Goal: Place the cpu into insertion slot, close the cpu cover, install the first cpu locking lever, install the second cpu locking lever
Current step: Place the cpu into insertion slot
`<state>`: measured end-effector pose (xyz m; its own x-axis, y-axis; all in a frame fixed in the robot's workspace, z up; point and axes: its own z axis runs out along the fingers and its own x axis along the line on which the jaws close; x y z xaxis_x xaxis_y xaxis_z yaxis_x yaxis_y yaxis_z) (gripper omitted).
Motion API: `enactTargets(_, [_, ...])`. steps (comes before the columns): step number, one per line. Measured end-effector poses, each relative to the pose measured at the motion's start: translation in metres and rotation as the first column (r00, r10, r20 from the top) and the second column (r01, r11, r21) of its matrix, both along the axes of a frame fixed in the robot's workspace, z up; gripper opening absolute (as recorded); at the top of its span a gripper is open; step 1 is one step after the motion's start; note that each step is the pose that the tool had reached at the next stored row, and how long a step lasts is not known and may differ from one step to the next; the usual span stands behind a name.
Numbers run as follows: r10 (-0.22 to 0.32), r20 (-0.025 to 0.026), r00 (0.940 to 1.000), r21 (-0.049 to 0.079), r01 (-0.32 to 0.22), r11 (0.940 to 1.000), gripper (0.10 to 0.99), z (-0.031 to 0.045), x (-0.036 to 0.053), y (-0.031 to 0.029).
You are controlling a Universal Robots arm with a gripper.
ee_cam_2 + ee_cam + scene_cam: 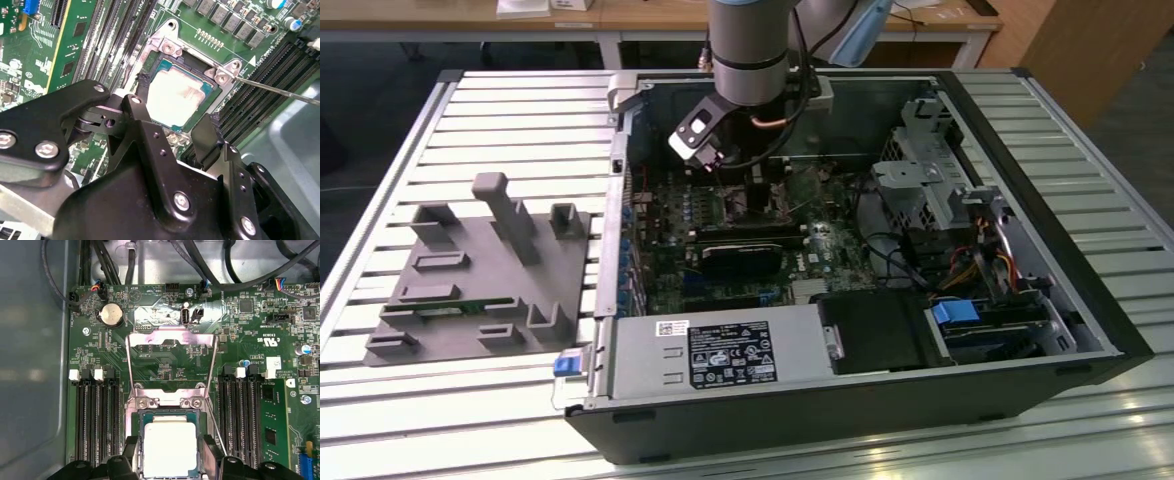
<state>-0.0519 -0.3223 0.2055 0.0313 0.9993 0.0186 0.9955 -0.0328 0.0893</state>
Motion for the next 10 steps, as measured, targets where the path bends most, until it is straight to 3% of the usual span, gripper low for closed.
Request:
enactTargets(6, [0.000, 0.0000, 1.0000, 0.000, 0.000, 1.0000, 0.616, 0.0001, 0.0000, 0.0000])
enactTargets(9, [0.000, 0.0000, 1.0000, 0.000, 0.000, 1.0000, 0.537, 0.0002, 0.0000, 0.0000])
enactTargets(10, [0.000, 0.0000, 1.0000, 0.000, 0.000, 1.0000, 0.475, 0.0003, 0.0000, 0.0000])
